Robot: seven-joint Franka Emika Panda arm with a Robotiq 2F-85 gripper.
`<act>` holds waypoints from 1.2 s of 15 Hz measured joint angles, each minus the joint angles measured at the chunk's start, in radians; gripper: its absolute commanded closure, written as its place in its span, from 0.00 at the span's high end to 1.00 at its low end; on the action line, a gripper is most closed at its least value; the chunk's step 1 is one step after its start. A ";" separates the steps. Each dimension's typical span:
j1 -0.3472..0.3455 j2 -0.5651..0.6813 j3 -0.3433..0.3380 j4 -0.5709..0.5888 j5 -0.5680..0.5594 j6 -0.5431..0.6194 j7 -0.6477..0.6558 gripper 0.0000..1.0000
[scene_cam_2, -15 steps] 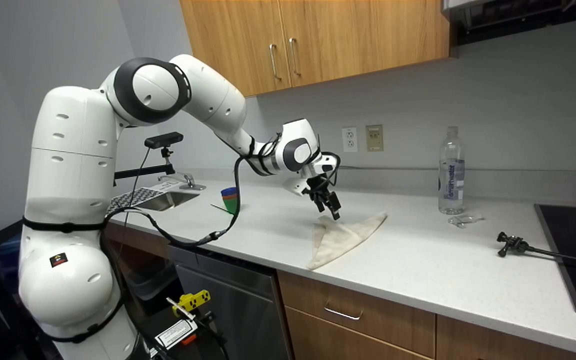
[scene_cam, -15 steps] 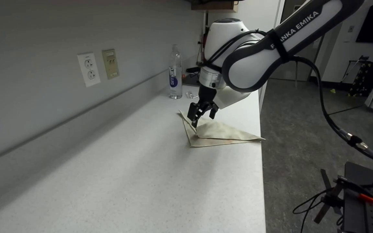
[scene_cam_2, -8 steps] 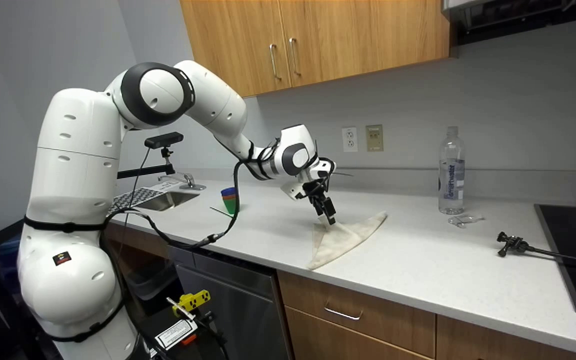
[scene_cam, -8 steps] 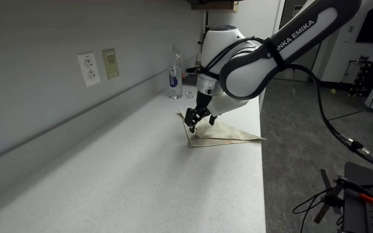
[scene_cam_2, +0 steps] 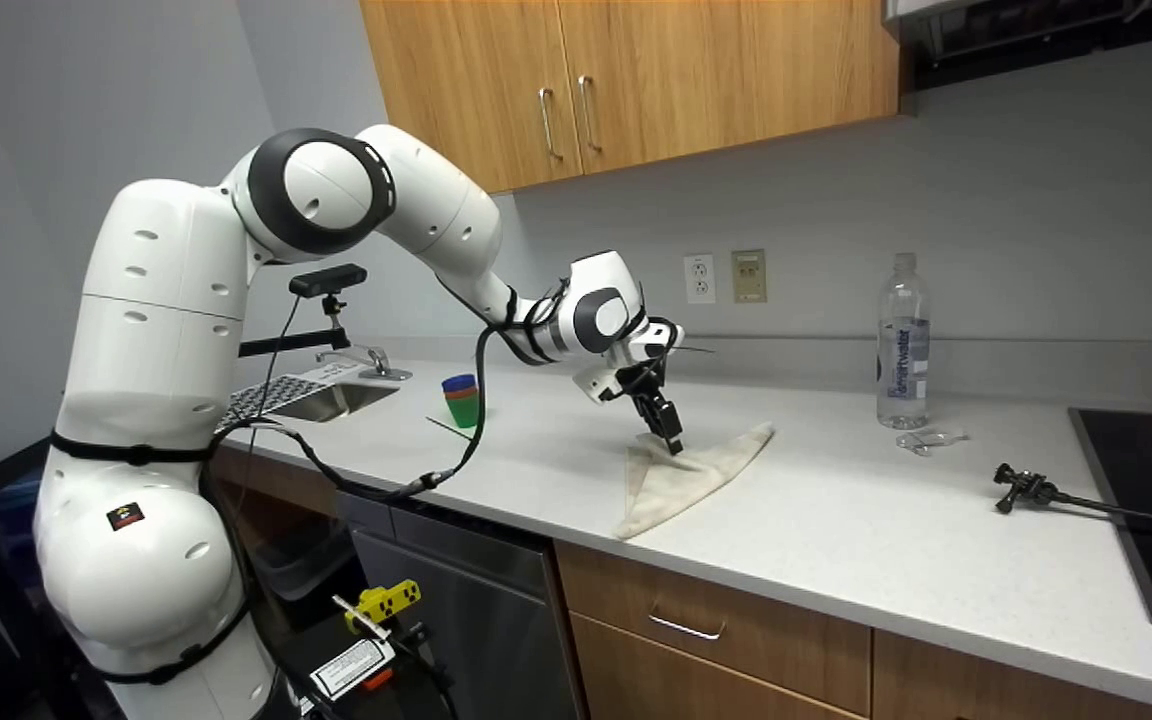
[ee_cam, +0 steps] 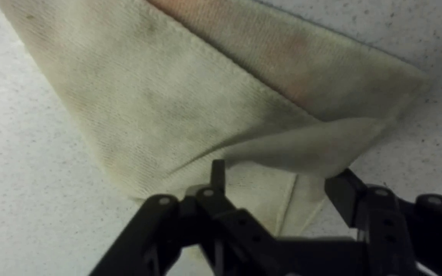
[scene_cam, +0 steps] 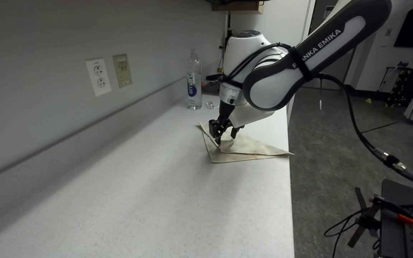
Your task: Unfold the towel
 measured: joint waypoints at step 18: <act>0.056 -0.005 -0.124 0.007 -0.355 0.000 0.157 0.00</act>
